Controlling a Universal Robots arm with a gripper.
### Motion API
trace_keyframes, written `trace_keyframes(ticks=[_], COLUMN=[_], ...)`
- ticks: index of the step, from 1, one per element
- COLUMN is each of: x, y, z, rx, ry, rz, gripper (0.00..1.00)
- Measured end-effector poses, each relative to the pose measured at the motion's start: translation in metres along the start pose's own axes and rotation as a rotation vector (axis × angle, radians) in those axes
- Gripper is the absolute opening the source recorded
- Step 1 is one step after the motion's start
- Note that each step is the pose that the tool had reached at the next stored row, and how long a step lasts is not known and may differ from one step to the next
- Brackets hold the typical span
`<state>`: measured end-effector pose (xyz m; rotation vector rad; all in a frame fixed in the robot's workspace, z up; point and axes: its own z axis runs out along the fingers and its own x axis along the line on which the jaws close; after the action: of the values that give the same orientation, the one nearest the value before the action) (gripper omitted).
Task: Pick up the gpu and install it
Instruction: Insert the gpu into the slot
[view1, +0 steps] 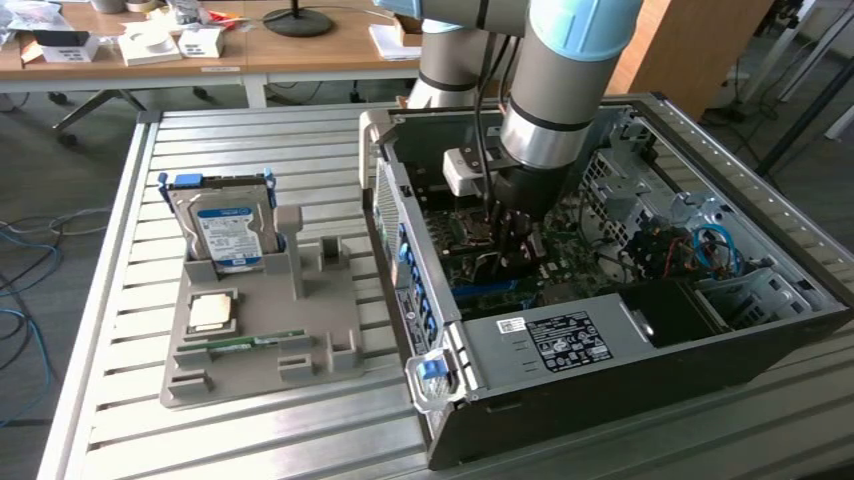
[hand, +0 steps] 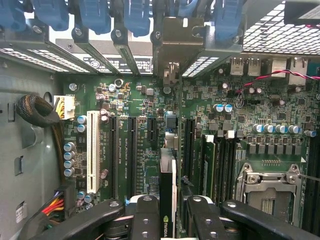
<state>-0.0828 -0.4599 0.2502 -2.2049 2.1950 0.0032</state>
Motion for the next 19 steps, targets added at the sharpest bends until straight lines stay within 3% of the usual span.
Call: trace_keyframes(ticks=[19], x=[0.0004], y=[-0.001], z=[0.0], rx=[0.0], ry=[0.0001], rz=[0.002], gripper=[0.26])
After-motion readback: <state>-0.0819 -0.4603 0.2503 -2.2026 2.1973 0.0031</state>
